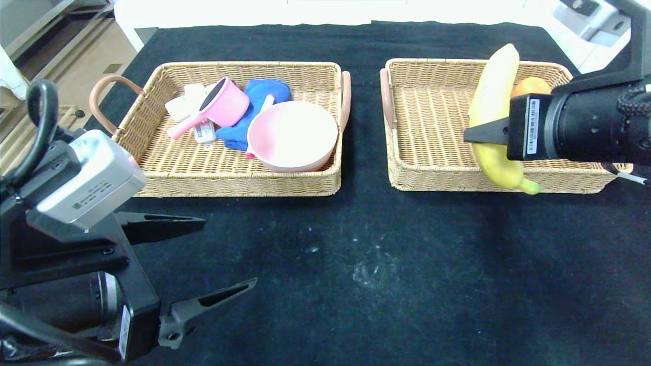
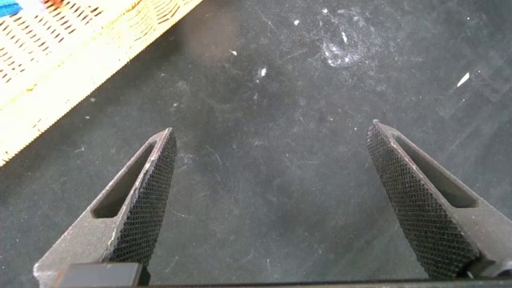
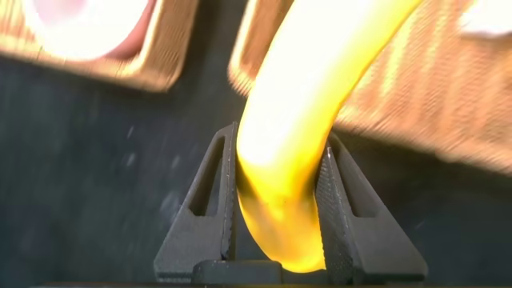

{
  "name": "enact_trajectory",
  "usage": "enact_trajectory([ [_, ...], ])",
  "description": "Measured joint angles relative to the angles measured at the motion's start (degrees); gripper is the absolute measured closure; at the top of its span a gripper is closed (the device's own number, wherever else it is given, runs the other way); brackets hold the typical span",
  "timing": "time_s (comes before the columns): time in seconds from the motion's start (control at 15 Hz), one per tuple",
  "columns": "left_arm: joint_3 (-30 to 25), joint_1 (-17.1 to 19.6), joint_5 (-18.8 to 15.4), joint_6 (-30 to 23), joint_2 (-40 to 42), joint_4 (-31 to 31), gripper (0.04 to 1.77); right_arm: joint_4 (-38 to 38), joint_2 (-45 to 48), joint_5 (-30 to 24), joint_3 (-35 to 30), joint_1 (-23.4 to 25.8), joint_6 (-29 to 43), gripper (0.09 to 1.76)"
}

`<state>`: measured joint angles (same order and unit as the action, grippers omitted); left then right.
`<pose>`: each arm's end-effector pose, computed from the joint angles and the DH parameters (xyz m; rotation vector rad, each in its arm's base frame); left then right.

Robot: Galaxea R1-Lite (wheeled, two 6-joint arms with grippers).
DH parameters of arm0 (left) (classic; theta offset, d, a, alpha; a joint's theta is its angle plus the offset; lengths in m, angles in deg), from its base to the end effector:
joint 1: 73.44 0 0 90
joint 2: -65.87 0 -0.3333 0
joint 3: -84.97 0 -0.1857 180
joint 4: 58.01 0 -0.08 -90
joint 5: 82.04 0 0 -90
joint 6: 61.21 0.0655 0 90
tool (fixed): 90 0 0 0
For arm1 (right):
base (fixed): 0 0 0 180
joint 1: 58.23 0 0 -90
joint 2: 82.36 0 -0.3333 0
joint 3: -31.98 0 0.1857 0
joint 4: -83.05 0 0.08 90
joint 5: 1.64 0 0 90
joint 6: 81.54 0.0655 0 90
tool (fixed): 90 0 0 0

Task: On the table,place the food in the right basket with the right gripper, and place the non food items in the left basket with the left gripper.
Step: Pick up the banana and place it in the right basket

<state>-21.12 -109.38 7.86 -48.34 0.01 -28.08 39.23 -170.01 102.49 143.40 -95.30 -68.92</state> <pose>0.1478 -0.1073 0.2759 0.3342 0.2987 -0.6616 0.2419 0.1627 0.3587 0.0633 0.3590 0.3587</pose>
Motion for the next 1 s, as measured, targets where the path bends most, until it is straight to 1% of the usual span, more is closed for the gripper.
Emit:
enact_trajectory([
  [0.2,0.0,-0.1,0.0,0.0,0.0,0.0,0.09,0.2,-3.0,-0.1,5.1,3.6,-1.0,1.2],
  [0.33,-0.1,-0.1,0.0,0.0,0.0,0.0,0.09,2.0,-5.7,-0.1,8.2,6.1,-1.2,1.2],
  [0.53,-0.1,-0.1,0.0,0.0,0.2,0.0,0.09,4.9,-9.4,-3.0,12.7,9.7,-1.3,1.2],
  [0.8,-0.1,-0.1,0.0,0.0,0.2,0.0,0.09,5.1,-13.9,-4.6,19.0,13.5,-1.3,1.2],
  [1.0,-0.1,-0.1,0.0,0.0,0.2,0.0,0.09,5.2,-16.7,-8.3,21.3,15.8,-1.2,1.2],
])
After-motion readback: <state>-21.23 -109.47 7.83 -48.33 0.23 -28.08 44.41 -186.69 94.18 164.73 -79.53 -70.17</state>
